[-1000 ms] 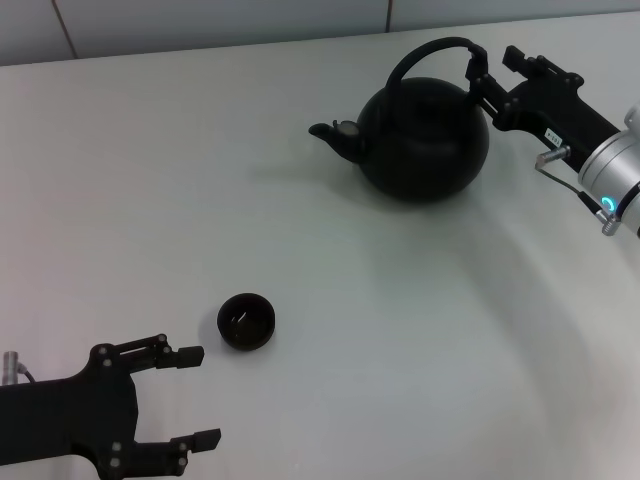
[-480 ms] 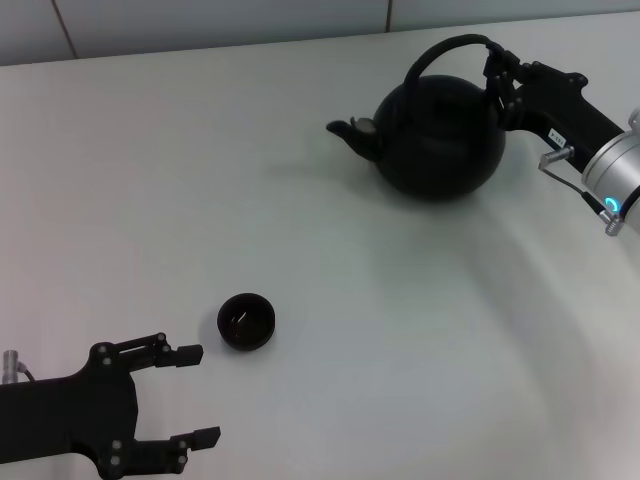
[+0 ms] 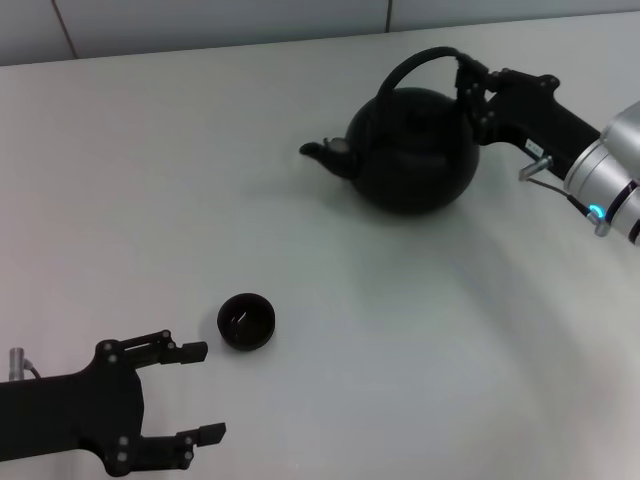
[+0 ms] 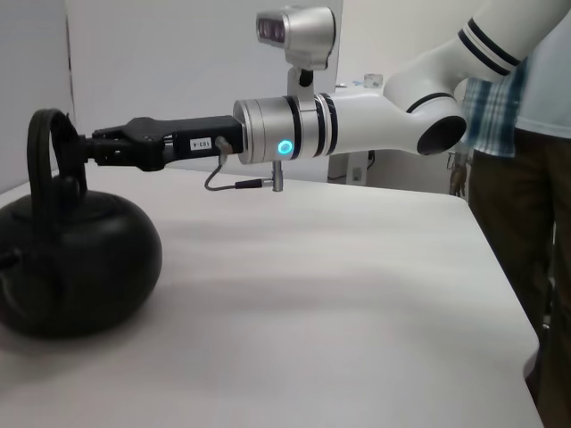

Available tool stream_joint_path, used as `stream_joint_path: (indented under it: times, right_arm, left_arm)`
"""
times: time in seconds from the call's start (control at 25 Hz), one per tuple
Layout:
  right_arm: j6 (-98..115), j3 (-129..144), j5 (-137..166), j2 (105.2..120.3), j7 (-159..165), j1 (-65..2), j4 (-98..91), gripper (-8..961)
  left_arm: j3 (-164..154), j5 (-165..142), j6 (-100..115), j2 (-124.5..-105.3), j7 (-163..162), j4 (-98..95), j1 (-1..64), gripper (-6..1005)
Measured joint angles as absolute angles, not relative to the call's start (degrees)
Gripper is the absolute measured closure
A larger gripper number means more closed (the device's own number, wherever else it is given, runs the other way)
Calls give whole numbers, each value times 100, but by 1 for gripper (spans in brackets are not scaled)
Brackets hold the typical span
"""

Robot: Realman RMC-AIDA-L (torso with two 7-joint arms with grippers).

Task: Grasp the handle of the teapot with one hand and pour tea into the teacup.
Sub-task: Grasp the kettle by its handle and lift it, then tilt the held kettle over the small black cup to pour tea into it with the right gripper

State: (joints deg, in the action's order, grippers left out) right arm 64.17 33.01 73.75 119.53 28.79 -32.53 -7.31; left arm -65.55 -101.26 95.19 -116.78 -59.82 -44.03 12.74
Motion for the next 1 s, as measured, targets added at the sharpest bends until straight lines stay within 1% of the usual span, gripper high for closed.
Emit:
stream_joint_path:
  times: [0.4, 1.0]
  right_arm:
    - [7629, 3388, 7472, 11934, 2485, -3050, -800, 856]
    - [7782, 4261, 7630, 11933, 2484, -3150, -1249, 858]
  left_arm:
    - [-6554, -10127, 9495, -11692, -5998, -4403, 1283, 197]
    - [-6442, -10124, 9439, -11724, -5968, -4403, 1292, 197]
